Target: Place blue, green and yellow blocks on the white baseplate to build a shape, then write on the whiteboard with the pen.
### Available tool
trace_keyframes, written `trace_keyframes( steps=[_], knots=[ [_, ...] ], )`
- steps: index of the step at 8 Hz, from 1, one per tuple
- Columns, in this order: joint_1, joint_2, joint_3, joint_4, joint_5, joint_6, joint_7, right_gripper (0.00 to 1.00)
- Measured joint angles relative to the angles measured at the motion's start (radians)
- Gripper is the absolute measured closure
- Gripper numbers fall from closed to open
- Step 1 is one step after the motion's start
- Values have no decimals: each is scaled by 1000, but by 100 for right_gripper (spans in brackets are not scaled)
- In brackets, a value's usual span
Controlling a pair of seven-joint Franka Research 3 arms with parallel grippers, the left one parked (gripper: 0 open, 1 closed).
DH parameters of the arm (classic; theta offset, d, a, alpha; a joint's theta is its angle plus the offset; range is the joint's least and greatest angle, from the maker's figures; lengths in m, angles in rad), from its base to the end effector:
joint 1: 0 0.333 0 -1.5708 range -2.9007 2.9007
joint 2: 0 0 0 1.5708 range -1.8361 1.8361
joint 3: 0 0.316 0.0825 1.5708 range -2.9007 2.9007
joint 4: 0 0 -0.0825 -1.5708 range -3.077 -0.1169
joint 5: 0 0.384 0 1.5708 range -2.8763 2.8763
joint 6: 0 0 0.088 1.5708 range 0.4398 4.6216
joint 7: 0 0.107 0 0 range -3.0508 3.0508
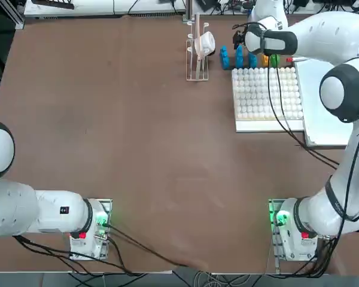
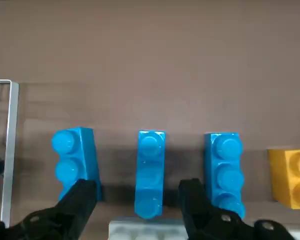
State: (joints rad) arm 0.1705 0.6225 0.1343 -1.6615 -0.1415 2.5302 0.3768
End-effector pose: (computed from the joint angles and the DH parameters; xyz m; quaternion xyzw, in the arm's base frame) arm 0.6781 0.2013 0.2737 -0.9919 0.0006 -0.1226 0.0325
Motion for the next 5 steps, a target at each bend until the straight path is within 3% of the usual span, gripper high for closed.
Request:
trace_keyframes(
  steps=[5],
  knots=[
    [2,67,-5,54,-24,12,-1,0]
  ],
)
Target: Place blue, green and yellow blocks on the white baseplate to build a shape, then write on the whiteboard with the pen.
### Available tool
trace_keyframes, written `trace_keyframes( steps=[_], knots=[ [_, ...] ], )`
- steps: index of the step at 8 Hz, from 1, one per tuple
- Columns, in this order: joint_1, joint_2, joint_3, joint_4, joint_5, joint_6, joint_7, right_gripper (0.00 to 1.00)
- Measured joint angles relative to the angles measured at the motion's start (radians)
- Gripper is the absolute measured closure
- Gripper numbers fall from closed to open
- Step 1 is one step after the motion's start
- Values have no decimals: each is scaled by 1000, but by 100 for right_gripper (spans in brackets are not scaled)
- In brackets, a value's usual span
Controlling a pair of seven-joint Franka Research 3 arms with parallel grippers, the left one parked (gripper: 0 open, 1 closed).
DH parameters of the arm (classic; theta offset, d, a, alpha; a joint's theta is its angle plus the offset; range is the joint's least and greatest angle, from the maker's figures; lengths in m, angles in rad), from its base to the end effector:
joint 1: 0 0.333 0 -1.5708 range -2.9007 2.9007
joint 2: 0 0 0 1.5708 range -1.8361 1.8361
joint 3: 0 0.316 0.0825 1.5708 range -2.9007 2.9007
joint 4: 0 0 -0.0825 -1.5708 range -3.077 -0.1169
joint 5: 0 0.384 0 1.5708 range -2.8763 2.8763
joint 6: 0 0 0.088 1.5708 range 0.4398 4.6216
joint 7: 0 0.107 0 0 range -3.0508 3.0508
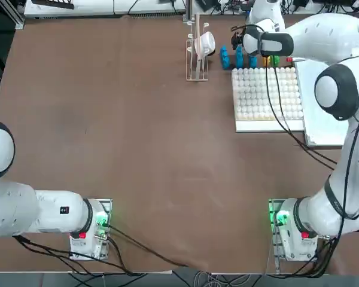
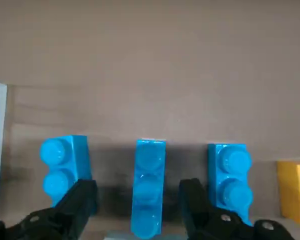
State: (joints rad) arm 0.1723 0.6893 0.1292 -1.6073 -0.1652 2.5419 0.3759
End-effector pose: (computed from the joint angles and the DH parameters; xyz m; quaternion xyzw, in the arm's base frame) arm 0.6894 0.2015 0.2521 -0.9919 -0.0053 -0.1243 0.0269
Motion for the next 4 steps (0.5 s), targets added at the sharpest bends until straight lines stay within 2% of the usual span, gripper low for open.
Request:
trace_keyframes(
  steps=[4],
  knots=[
    [0,39,-3,14,-12,60,0,2]
  ],
)
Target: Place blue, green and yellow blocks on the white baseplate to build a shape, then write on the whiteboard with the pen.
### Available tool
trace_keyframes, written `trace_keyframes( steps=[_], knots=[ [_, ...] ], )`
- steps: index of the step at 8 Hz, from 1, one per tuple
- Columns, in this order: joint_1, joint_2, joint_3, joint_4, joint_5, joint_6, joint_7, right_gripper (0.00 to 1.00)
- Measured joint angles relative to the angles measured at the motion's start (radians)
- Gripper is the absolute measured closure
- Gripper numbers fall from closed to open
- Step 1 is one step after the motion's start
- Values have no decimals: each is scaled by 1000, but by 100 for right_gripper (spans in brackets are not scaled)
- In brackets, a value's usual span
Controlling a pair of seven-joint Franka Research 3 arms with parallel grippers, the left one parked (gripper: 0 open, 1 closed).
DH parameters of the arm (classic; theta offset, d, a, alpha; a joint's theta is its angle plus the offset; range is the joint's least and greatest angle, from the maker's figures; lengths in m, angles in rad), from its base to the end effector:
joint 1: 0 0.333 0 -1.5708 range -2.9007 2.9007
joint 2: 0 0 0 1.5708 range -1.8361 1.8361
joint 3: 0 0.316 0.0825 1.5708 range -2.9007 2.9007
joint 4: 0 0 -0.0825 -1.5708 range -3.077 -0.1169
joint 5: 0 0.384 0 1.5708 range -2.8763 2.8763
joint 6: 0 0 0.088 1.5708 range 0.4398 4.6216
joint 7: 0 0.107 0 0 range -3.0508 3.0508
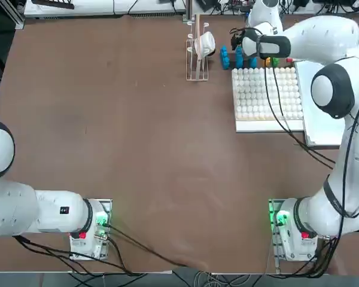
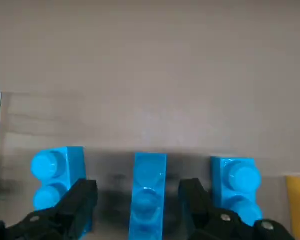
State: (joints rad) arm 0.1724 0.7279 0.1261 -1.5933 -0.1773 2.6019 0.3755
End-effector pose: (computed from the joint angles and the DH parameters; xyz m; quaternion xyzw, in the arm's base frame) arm 0.6947 0.2019 0.2373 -0.9894 -0.0090 -0.1412 0.0317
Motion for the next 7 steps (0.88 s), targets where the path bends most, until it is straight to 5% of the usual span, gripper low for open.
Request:
trace_keyframes(
  steps=[7],
  knots=[
    [3,11,0,1,-4,4,0,12]
  ],
)
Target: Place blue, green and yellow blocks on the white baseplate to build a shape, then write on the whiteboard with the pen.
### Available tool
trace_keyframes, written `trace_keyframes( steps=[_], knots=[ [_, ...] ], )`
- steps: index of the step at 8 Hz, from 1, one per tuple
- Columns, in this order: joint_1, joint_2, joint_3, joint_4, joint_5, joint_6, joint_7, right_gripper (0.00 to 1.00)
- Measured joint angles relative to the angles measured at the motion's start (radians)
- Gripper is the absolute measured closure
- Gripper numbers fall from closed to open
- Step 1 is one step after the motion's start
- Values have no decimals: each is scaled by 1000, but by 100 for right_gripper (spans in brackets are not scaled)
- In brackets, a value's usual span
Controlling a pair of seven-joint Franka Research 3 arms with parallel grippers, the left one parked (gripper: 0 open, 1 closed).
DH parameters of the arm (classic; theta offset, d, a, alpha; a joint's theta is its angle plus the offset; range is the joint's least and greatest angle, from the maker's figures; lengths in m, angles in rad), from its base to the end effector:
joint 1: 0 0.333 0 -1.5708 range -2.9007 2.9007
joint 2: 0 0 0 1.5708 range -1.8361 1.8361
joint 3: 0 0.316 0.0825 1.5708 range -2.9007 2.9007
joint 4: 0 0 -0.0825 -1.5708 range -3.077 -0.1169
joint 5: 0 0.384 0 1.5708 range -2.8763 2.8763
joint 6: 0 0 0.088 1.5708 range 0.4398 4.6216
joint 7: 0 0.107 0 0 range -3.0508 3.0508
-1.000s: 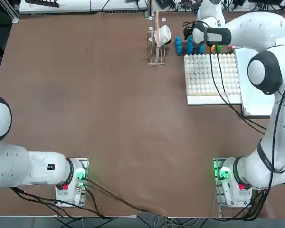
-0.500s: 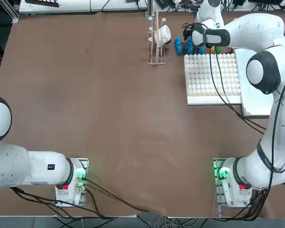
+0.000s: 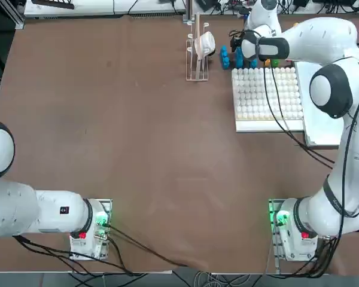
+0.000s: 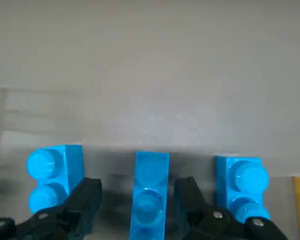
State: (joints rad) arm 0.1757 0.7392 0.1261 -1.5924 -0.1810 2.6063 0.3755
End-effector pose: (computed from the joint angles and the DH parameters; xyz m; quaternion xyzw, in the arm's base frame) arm 0.6934 0.2043 0.2301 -0.9898 -0.0120 -0.1385 0.0309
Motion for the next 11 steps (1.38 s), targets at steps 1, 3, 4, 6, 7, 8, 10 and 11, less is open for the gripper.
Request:
trace_keyframes(
  steps=[1,3,4,6,7,8,10,11],
  knots=[
    [1,1,0,0,0,0,0,15],
    [1,3,0,0,-1,0,0,26],
    [1,5,0,0,-1,-1,0,28],
    [0,7,-2,-1,-2,-1,0,28],
    [0,9,-5,-2,-2,-1,-1,30],
    [0,12,-6,-3,-2,-1,-1,30],
    [-1,14,-7,-5,-3,-3,-1,33],
    [-1,14,-7,-6,-3,-5,-1,35]
  ],
)
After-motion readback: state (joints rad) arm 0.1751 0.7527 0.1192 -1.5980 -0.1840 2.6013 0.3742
